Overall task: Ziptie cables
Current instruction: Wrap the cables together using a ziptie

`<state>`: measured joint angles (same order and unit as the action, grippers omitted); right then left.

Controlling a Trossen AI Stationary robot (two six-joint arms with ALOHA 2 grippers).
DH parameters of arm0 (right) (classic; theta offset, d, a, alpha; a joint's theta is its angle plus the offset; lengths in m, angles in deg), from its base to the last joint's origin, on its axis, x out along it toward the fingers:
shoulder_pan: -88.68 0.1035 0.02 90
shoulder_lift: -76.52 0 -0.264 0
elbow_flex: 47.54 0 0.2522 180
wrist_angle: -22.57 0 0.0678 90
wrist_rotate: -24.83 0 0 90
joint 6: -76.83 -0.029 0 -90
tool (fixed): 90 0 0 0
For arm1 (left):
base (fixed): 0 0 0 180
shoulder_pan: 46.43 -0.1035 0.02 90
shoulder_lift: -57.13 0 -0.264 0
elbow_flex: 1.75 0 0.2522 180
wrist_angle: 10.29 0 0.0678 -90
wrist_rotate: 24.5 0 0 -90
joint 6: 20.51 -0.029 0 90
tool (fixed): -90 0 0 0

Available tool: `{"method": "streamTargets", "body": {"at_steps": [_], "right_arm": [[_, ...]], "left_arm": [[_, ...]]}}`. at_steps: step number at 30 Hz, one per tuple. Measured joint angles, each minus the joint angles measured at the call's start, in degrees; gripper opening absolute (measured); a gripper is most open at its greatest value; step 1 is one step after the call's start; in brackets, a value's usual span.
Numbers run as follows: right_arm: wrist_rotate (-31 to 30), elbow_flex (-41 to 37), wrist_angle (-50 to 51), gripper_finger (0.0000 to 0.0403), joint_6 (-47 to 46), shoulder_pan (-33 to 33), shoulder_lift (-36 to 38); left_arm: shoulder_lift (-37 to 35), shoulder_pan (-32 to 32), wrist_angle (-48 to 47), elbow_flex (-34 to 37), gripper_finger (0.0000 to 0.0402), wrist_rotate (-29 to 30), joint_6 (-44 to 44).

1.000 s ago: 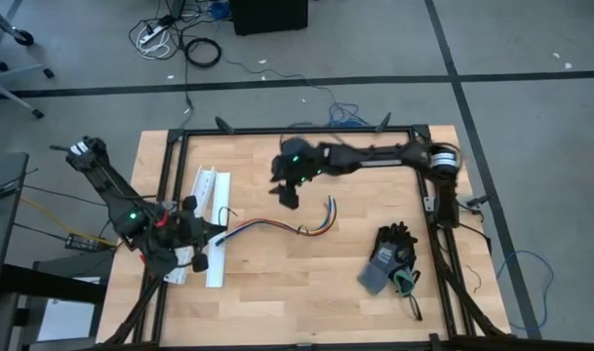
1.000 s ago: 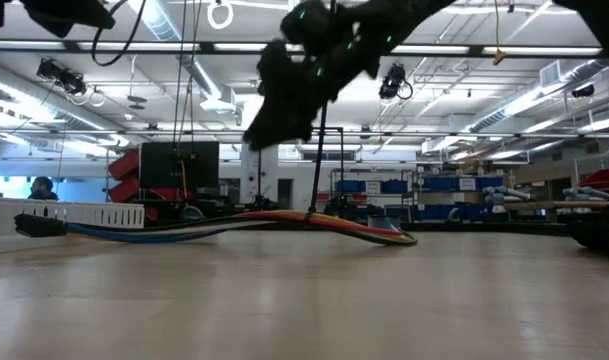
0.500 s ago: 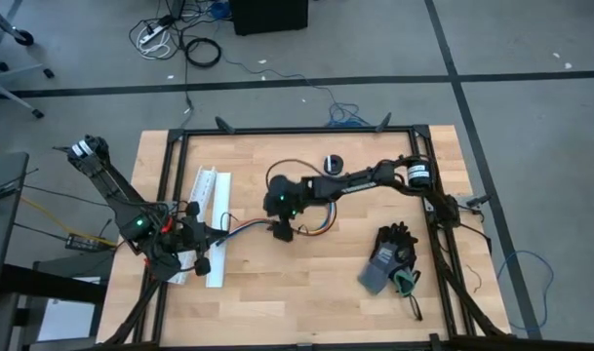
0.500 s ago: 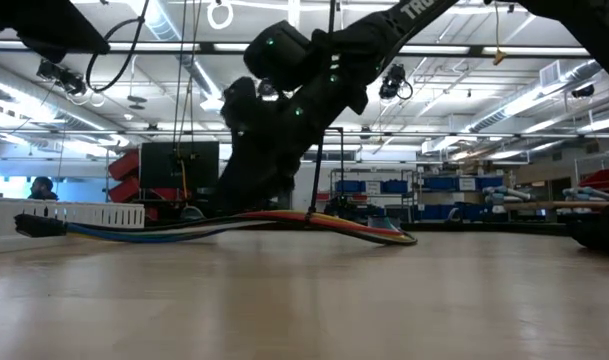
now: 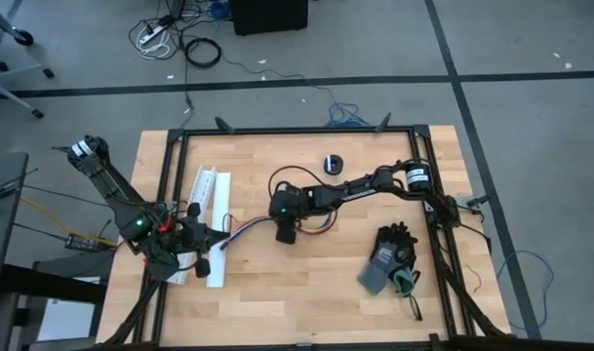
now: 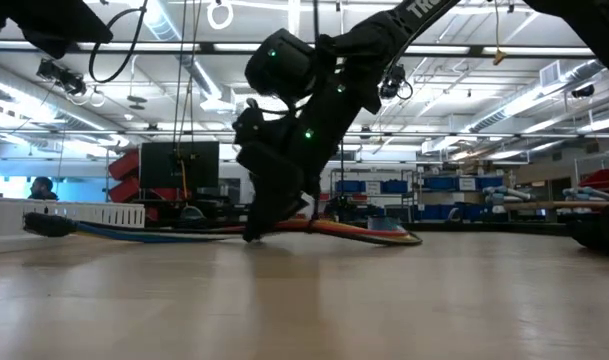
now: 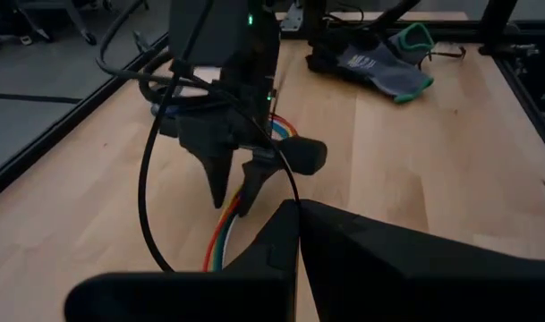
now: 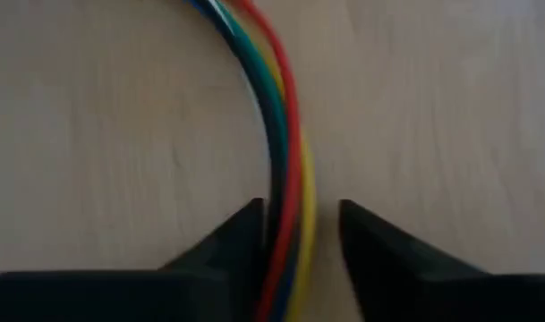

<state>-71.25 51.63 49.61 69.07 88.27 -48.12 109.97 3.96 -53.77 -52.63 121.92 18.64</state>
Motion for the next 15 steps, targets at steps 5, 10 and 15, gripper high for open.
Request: {"method": "streamTargets", "body": {"at_steps": [5, 10, 15], "right_arm": [[0.0, 0.0, 4.5, 0.0018, -0.6, 0.5, 0.1], [-2.8, -0.2, 7.5, 0.0013, 0.0, 1.2, 2.4], [-11.8, -0.2, 15.7, 0.0013, -0.4, 1.9, 9.8]], "left_arm": [[0.0, 0.0, 0.0, 0.0, 0.0000, 0.0, 0.0], [0.0, 0.0, 0.2, 0.0, 0.0000, 1.3, 0.1], [0.1, 0.0, 0.2, 0.0, 0.0000, 3.2, 3.6]]}}
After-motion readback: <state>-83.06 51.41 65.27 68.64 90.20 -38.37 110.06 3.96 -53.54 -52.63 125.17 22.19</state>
